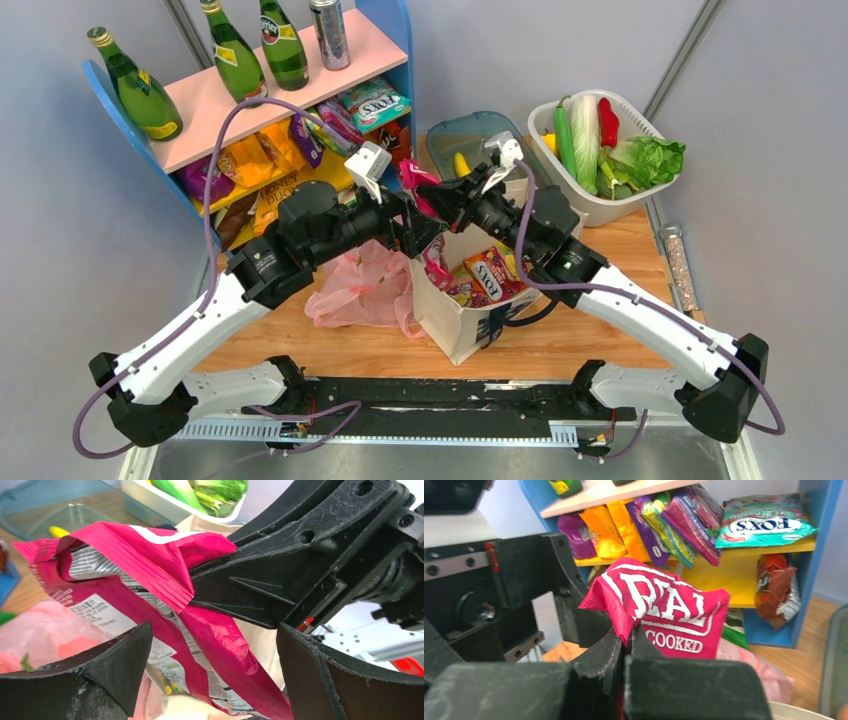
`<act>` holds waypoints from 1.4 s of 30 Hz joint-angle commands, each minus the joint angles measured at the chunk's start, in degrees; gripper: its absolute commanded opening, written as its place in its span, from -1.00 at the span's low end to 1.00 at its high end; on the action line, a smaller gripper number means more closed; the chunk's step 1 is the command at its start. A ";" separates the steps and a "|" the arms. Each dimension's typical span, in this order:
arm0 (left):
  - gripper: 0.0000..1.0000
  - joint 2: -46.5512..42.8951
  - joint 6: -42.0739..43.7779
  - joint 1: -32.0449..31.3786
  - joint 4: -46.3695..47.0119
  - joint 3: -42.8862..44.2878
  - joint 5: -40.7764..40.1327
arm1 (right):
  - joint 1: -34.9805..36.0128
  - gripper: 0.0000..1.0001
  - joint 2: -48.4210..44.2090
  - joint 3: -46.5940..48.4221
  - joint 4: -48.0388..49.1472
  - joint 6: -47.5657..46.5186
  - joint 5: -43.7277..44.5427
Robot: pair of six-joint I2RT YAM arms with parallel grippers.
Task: Untie the knot of the grocery bags and take out the mixed food
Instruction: Pick up the potato chip from the takeout bag.
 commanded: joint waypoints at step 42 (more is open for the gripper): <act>-1.00 -23.73 17.26 0.28 14.36 -17.04 -12.22 | -0.73 1.00 -5.80 -3.34 -9.44 3.87 -10.08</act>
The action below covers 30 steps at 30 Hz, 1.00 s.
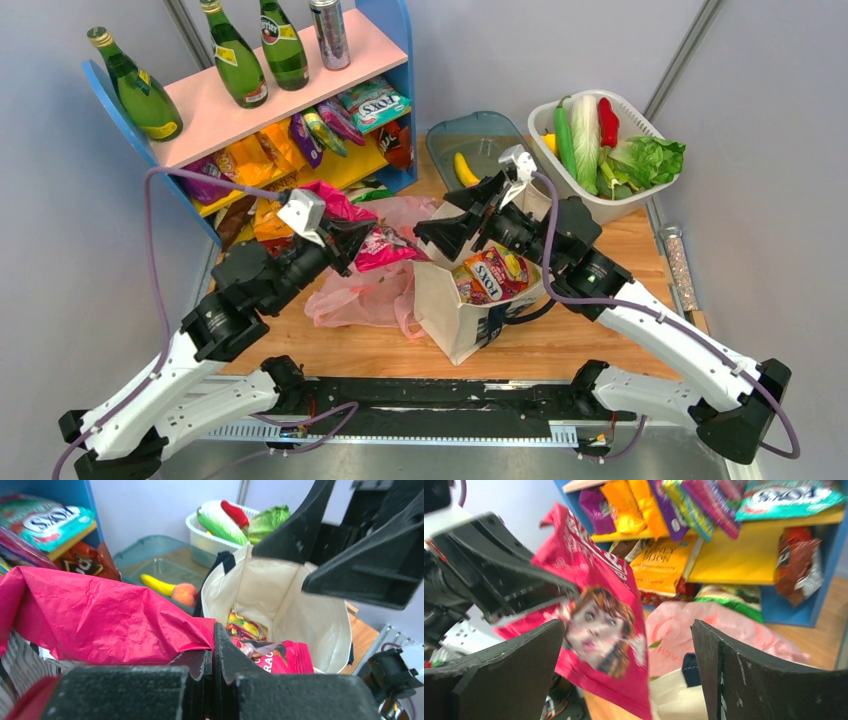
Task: Untie the knot of the grocery bags and take out the mixed food
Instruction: Pick up the potato chip from the takeout bag.
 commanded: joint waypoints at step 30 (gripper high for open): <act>-1.00 2.66 -0.49 0.07 -5.26 13.75 -11.27 | 0.01 1.00 5.88 -4.38 12.90 -3.67 -10.82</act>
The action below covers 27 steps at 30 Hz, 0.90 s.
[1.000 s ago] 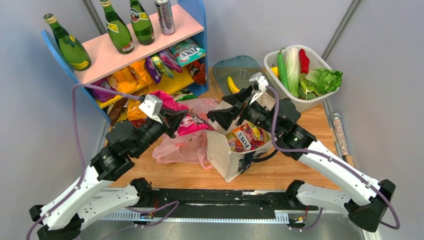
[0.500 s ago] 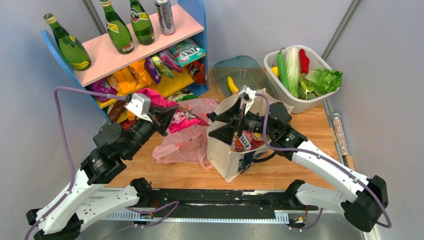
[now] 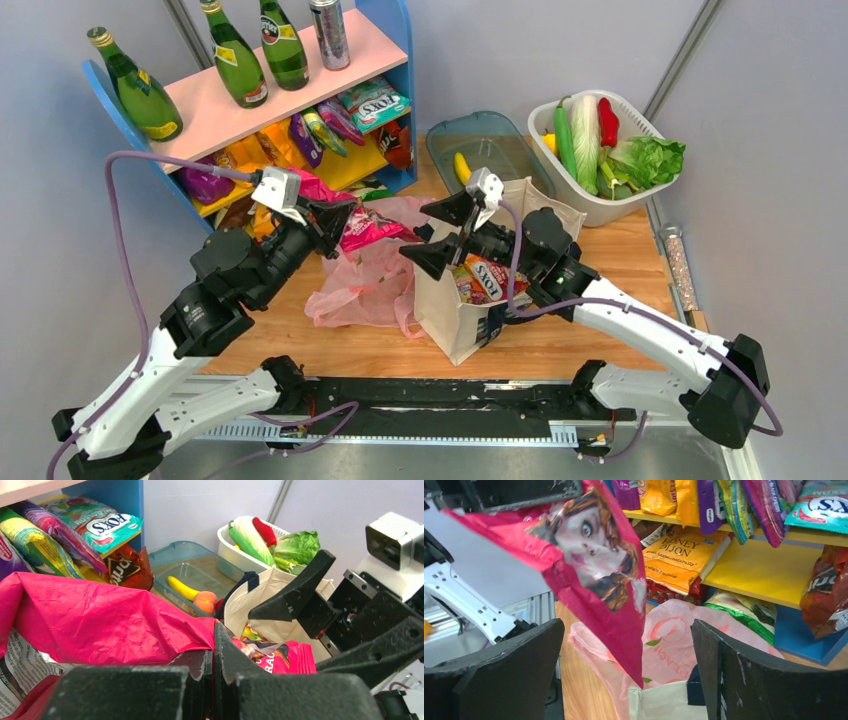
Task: Untie the knot of the grocery bags and take out the mixed food
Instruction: Pick up the potato chip from the takeout bag.
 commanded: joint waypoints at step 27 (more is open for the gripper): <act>-1.00 2.93 20.17 0.80 14.96 -5.61 15.13 | -6.29 1.00 7.50 5.50 6.61 49.36 -12.44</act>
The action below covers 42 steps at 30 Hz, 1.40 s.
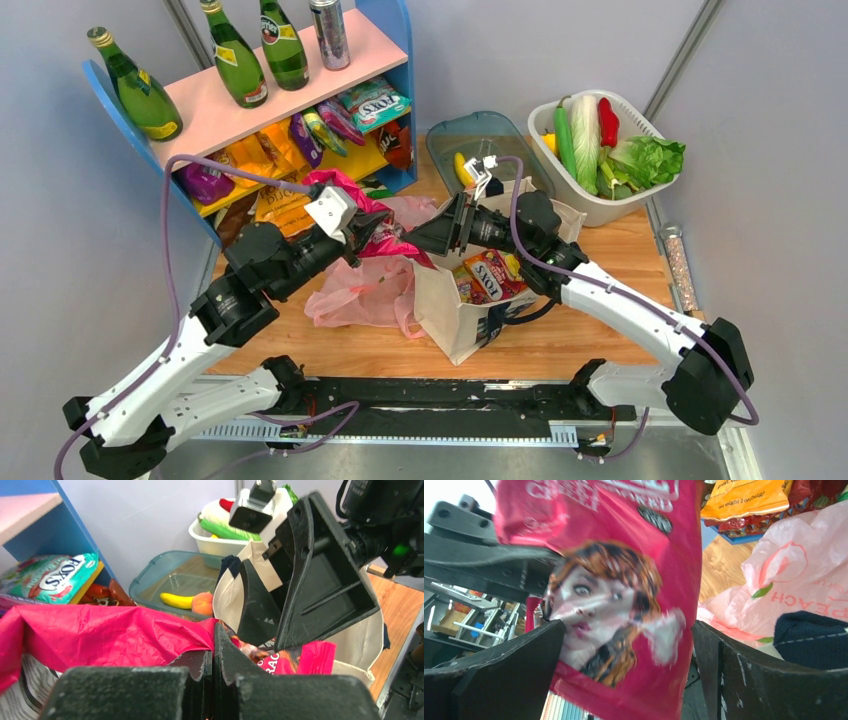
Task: Untie the knot of the grocery bags and take out the mixed food
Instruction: Pick up the potato chip from the takeout bag.
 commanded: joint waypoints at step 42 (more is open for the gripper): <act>-1.00 3.17 5.96 0.00 22.16 -9.63 0.13 | -0.21 1.00 -0.48 2.23 -0.55 4.18 1.86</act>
